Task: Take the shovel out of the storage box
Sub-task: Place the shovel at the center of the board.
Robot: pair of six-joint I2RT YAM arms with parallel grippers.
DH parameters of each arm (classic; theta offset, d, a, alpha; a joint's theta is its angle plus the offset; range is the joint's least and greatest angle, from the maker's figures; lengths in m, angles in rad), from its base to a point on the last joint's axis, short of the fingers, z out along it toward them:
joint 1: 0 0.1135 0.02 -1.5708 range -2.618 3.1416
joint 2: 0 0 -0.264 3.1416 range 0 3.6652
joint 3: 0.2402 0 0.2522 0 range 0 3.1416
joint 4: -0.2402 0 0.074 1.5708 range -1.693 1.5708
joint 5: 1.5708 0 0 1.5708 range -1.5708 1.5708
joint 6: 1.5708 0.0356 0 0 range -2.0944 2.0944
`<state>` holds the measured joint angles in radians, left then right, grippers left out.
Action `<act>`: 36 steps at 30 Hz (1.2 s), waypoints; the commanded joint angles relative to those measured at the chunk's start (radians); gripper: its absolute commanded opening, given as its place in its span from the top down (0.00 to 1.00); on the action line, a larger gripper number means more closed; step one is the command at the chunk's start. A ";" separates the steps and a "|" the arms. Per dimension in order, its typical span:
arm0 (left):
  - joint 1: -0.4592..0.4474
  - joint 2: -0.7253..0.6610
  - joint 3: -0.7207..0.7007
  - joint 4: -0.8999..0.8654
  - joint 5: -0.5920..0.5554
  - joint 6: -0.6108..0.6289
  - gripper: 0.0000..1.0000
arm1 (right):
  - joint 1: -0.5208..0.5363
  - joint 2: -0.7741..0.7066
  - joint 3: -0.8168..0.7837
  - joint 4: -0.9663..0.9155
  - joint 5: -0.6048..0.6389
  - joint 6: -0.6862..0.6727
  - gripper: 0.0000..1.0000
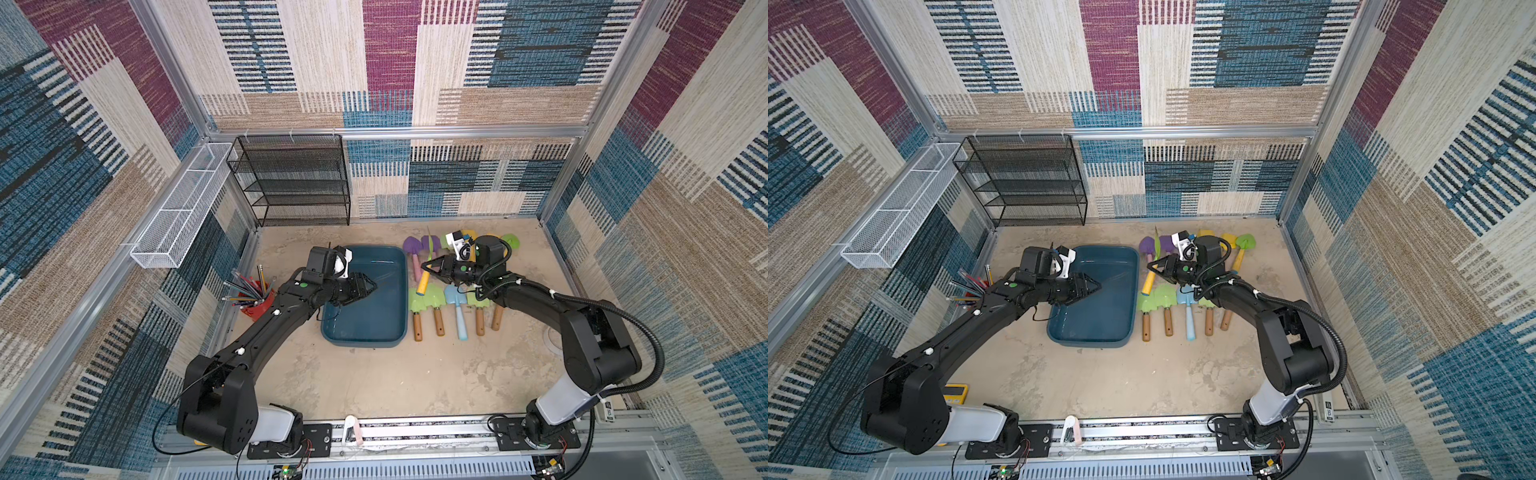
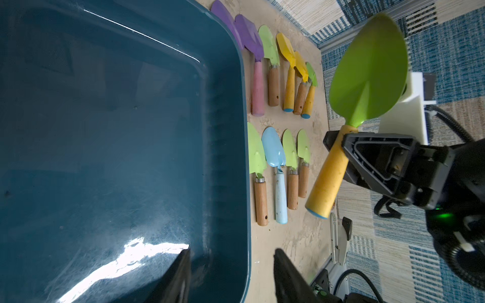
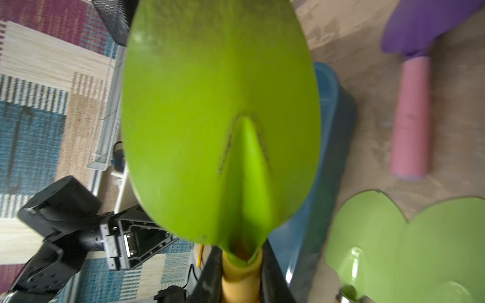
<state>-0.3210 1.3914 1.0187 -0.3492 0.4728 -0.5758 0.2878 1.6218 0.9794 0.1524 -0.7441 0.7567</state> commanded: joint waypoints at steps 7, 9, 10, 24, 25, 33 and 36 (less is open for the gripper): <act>-0.003 -0.011 0.012 -0.062 -0.102 0.072 0.46 | -0.069 -0.187 -0.021 -0.446 0.423 -0.250 0.99; -0.004 -0.010 0.009 -0.063 -0.119 0.074 0.46 | -0.078 -0.211 -0.013 -0.507 0.500 -0.271 0.99; -0.006 -0.008 0.009 -0.063 -0.124 0.074 0.46 | -0.080 -0.221 -0.010 -0.538 0.540 -0.280 0.99; -0.021 -0.008 -0.014 -0.013 -0.118 0.061 0.46 | -0.175 -0.317 -0.097 -0.669 0.832 -0.263 0.97; -0.021 -0.006 -0.015 -0.007 -0.113 0.058 0.46 | -0.187 -0.321 -0.106 -0.663 0.832 -0.259 0.97; -0.023 -0.010 -0.038 0.011 -0.103 0.055 0.46 | -0.288 -0.293 -0.162 -0.624 0.856 -0.269 0.97; -0.024 -0.009 -0.046 0.019 -0.099 0.052 0.47 | -0.293 -0.268 -0.174 -0.607 0.882 -0.267 0.97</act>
<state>-0.3431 1.3861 0.9783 -0.3553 0.3679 -0.5247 -0.0006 1.3403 0.8116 -0.5072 0.1001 0.4953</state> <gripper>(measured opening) 0.535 0.197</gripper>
